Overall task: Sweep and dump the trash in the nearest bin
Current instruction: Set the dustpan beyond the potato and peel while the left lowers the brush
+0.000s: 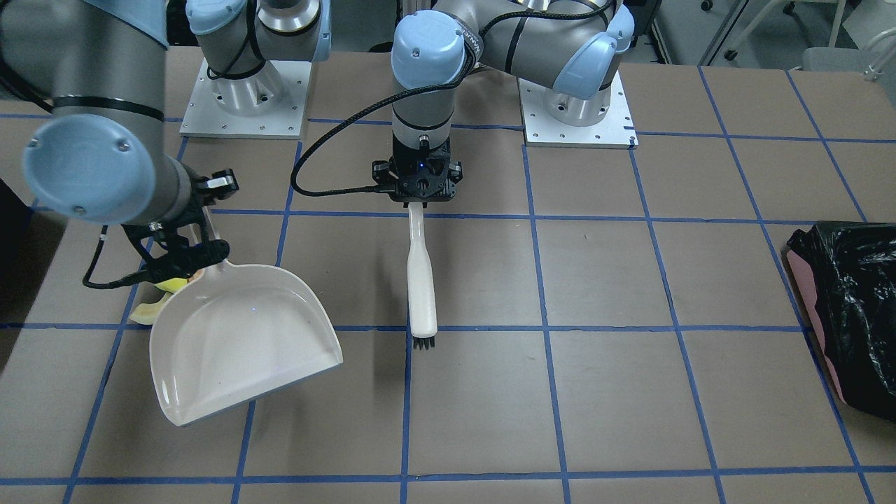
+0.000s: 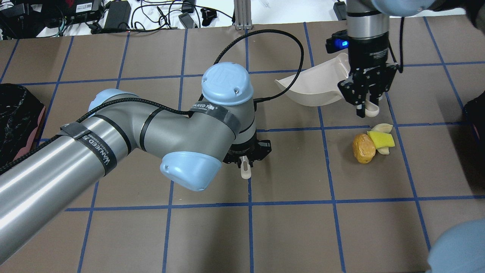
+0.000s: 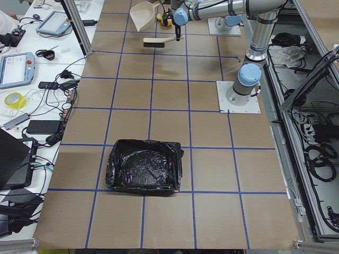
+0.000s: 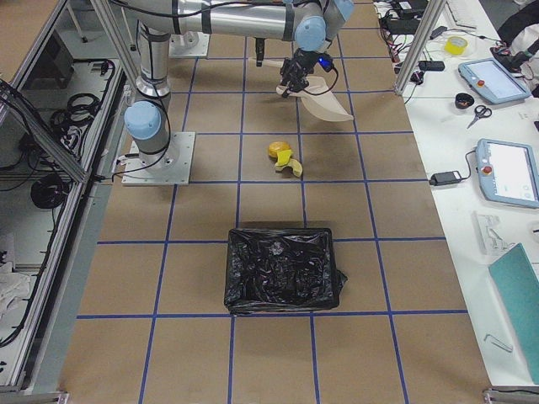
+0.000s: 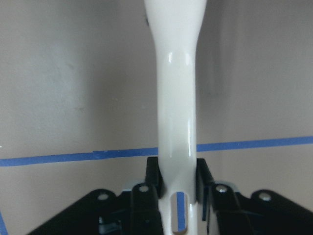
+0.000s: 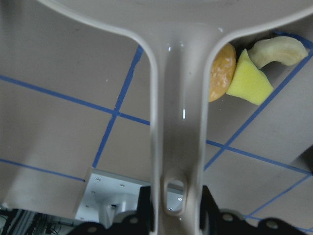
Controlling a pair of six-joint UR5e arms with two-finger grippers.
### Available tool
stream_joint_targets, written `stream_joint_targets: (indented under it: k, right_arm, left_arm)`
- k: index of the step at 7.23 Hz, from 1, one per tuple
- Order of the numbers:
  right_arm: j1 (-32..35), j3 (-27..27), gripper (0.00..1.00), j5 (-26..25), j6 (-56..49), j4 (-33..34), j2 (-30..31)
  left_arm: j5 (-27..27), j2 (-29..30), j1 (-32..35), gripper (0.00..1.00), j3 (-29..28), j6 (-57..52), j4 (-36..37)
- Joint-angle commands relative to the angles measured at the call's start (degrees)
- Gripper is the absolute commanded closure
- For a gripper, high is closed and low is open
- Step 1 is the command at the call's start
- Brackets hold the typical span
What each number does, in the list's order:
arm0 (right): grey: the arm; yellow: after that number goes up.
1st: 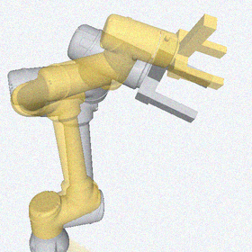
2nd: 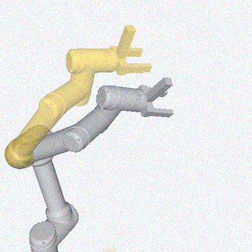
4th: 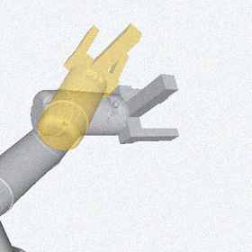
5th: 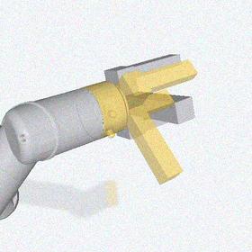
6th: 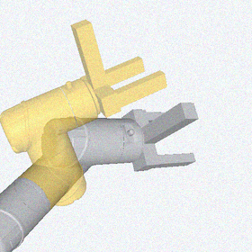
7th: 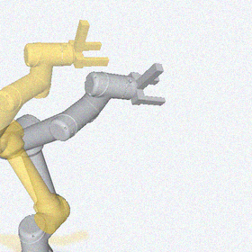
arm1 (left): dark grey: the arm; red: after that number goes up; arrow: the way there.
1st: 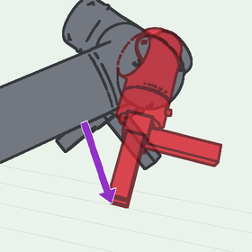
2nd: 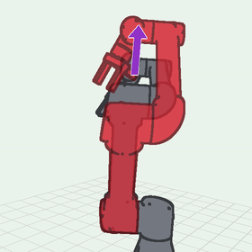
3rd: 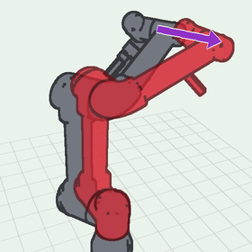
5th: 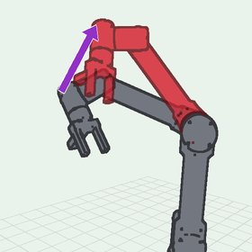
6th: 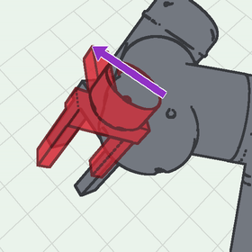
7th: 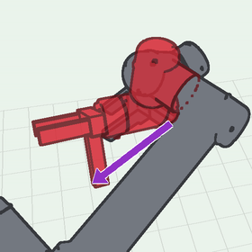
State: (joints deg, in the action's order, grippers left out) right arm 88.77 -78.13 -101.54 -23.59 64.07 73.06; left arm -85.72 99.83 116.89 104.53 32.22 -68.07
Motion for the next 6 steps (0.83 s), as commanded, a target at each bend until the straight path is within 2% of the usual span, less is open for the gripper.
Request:
stream_joint_targets:
  k: [1, 2, 4, 6]
  right_arm:
    - [-6.6, -4.7, 1.00, -8.1, -15.4, -2.7, 5.6]
    - [-9.5, -8.0, 1.00, -11.8, -17.4, -2.0, 8.1]
    - [-15.0, -9.6, 1.00, -17.0, -29.0, 0.3, 8.6]
    - [-21.8, -11.3, 1.00, -19.4, -43.4, 8.2, 8.2]
  left_arm:
    - [2.0, 1.0, 0.2, 1.00, -1.3, 9.0, -0.1]
    - [5.3, 1.6, 0.4, 1.00, -1.5, 12.0, 0.7]
    - [5.3, 2.6, 1.8, 1.00, -2.0, 15.3, 2.0]
    - [5.4, 5.0, 5.3, 1.00, -3.8, 20.5, 6.1]
